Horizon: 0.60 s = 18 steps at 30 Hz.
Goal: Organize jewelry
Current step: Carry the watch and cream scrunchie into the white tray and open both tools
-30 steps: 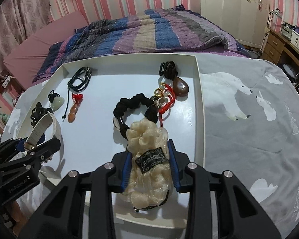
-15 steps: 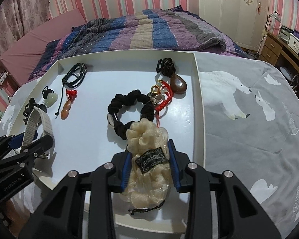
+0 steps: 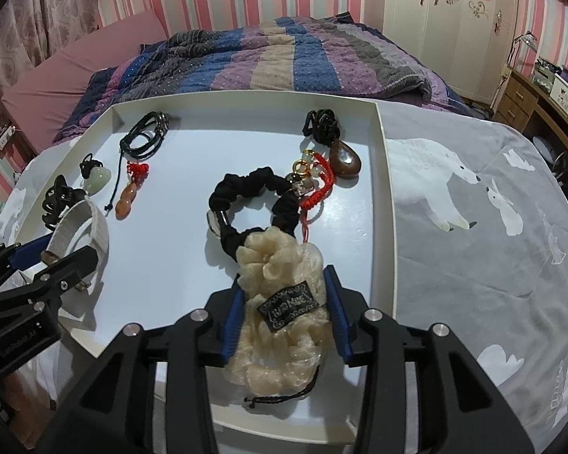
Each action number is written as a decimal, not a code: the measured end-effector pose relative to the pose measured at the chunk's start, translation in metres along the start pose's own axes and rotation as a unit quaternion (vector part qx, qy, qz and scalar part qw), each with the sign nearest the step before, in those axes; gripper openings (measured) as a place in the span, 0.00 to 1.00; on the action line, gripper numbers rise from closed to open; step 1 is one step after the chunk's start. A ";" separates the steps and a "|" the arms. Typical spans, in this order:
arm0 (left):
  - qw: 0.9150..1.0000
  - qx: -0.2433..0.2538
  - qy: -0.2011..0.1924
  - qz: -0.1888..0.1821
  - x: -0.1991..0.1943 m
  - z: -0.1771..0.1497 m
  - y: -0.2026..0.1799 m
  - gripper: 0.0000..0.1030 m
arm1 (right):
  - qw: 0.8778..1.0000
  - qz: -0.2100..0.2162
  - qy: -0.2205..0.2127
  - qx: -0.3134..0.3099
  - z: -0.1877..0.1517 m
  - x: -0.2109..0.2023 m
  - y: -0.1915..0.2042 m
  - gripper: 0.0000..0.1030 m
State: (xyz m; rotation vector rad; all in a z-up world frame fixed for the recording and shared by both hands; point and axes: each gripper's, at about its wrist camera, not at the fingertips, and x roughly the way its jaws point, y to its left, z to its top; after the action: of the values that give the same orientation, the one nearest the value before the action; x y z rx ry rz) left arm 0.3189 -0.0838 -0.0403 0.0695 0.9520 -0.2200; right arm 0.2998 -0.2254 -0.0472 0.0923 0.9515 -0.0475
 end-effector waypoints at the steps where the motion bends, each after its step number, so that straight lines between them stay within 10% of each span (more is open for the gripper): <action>1: 1.000 -0.001 -0.001 -0.001 -0.001 0.000 0.000 0.56 | 1.000 0.003 0.001 0.002 0.000 0.000 0.000 0.42; 18: 0.998 -0.015 -0.058 0.025 -0.044 0.010 0.013 0.92 | 0.999 0.007 -0.037 0.008 0.008 -0.031 -0.001 0.76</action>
State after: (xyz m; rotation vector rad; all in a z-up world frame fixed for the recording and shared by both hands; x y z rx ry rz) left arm 0.3051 -0.0658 0.0003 0.0526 0.8375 -0.1626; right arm 0.2884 -0.2276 -0.0174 0.1119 0.8772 -0.0452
